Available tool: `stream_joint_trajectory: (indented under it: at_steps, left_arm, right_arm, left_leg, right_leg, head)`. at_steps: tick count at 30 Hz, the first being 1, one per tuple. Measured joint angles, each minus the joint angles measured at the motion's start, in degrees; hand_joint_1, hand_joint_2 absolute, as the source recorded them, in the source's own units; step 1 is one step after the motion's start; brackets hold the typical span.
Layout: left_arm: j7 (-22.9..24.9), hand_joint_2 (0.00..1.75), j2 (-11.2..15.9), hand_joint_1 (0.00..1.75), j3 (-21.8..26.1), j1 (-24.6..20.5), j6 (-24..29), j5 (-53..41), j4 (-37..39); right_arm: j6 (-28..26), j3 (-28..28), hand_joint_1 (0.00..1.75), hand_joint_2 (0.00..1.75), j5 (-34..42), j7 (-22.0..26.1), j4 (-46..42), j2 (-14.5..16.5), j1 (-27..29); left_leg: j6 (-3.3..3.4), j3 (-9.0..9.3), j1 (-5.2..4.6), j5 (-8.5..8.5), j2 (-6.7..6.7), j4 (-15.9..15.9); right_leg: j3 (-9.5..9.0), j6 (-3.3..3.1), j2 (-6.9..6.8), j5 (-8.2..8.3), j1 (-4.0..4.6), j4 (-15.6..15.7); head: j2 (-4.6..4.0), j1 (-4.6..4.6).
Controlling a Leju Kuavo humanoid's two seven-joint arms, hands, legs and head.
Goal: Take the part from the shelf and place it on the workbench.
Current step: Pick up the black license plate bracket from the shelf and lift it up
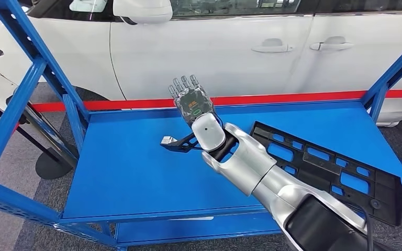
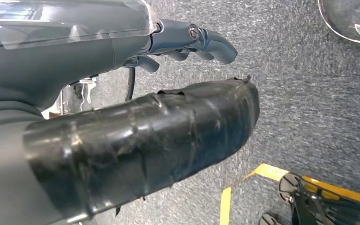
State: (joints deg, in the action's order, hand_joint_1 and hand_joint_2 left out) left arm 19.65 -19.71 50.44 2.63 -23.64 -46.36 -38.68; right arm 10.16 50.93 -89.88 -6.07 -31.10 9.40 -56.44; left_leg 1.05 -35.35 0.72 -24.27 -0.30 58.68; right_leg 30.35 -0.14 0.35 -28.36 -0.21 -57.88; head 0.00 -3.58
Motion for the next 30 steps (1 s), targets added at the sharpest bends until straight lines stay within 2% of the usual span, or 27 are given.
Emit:
stream_joint_trajectory:
  at_steps: [12, 17, 25, 30]
  left_arm:
    - [-0.8, 0.0, 0.0, 0.0, 0.4, -0.1, -0.5, -2.6, 0.0]
    - [-3.2, 0.0, 0.0, 0.0, 3.3, -1.0, -0.6, -8.1, 0.1]
    - [-4.7, 0.0, 0.0, 0.0, 7.5, -2.7, -0.8, -11.8, 0.9]
    - [-5.1, 0.0, -0.1, 0.0, 9.4, -3.2, -1.4, -13.5, 1.1]
  right_arm:
    - [1.0, 1.5, 0.0, 1.75, 0.0, -0.2, 1.7, -0.7, -1.1]
    - [4.9, 3.1, 0.0, 1.75, 0.0, 0.2, 4.0, -1.1, -2.1]
    - [6.2, 4.6, 0.0, 1.75, 0.0, 0.7, 6.4, -1.1, -2.1]
    - [7.9, 5.5, 0.0, 1.75, 0.0, -0.7, 6.8, -1.1, -2.3]
  left_leg:
    - [0.0, 0.0, 0.01, 0.0, 0.01, 0.0]
    - [0.0, 0.0, 0.0, 0.0, 0.0, 0.0]
    - [0.0, 0.0, 0.0, 0.0, 0.0, 0.0]
    - [0.0, 0.0, 0.0, 0.0, 0.0, 0.0]
  right_leg:
    - [0.01, 0.0, 0.0, 0.0, 0.01, 0.0]
    - [0.0, 0.0, 0.0, 0.0, 0.0, 0.0]
    - [-0.01, 0.0, 0.0, 0.0, 0.0, 0.0]
    - [-0.01, 0.0, 0.0, 0.0, 0.01, 0.0]
  head:
    - [0.0, 0.0]
    - [0.0, 0.0]
    - [0.01, 0.0]
    - [0.0, 0.0]
